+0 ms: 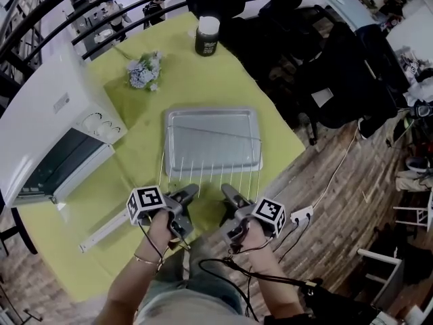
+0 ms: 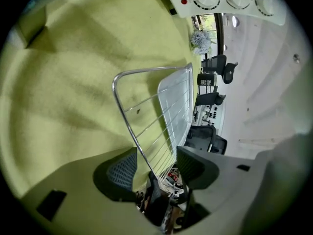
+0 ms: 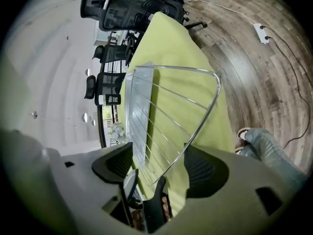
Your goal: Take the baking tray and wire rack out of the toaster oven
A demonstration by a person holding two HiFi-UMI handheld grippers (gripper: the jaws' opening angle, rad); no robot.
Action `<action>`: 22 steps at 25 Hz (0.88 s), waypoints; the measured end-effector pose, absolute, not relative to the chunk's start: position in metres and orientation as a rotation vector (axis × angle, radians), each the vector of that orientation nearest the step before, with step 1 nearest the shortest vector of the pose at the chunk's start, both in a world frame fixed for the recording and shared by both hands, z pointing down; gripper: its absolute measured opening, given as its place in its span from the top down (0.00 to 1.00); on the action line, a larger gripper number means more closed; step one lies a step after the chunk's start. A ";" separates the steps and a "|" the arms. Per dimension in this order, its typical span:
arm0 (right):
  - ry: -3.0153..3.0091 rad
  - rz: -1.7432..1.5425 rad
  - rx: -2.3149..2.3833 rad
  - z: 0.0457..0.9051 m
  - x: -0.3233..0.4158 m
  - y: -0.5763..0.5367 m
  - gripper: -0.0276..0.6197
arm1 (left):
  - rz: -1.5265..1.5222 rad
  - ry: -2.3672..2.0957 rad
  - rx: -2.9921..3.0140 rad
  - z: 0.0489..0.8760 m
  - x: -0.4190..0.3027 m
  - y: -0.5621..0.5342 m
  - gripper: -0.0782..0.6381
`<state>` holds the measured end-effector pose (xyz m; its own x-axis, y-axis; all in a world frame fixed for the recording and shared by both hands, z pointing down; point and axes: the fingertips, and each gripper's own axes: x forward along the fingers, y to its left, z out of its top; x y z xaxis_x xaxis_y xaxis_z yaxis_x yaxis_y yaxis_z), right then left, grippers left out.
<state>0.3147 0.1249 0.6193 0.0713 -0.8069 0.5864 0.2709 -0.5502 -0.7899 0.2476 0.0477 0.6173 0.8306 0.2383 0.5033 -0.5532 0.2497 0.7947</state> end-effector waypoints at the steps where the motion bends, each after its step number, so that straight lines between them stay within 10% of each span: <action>1: 0.558 -1.621 -1.503 0.619 0.312 0.126 0.45 | 0.555 -0.305 1.200 0.618 0.245 0.050 0.58; 22: 0.557 -1.592 -1.510 0.599 0.275 0.151 0.45 | 0.564 -0.260 1.228 0.600 0.211 0.073 0.58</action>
